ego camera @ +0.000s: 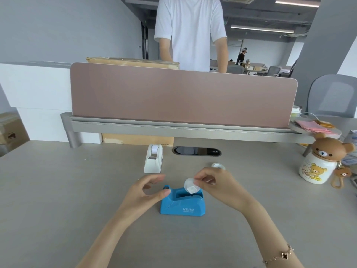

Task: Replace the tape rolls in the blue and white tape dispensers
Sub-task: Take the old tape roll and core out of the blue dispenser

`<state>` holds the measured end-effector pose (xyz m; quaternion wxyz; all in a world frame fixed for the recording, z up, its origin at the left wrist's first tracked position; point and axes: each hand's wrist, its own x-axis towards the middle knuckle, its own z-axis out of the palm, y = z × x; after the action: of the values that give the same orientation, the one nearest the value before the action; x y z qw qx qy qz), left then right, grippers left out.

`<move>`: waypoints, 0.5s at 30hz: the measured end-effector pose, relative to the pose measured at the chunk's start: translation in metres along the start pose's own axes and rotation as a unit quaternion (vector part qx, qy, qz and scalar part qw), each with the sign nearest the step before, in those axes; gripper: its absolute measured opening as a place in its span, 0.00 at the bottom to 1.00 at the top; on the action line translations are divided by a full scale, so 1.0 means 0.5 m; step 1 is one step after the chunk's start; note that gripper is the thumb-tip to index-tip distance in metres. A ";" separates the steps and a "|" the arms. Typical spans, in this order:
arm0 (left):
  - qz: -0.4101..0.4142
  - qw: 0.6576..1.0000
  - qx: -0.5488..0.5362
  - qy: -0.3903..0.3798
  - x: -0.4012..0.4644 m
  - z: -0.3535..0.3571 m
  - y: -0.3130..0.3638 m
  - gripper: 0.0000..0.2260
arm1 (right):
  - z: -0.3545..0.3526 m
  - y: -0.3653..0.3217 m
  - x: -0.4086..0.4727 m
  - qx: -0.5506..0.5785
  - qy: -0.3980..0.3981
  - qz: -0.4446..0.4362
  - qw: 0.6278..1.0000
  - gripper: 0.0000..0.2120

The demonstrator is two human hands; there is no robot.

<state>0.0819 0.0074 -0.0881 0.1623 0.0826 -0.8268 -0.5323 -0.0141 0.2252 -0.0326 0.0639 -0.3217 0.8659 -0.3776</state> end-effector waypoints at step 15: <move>0.162 0.972 0.143 0.091 0.001 0.076 0.065 0.12 | 0.010 -0.006 -0.021 0.108 0.056 0.070 0.990 0.06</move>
<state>0.0691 0.0532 -0.0728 0.3073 0.0177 -0.8786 -0.3652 -0.0025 0.2270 -0.0354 0.0759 -0.2300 0.8424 -0.4813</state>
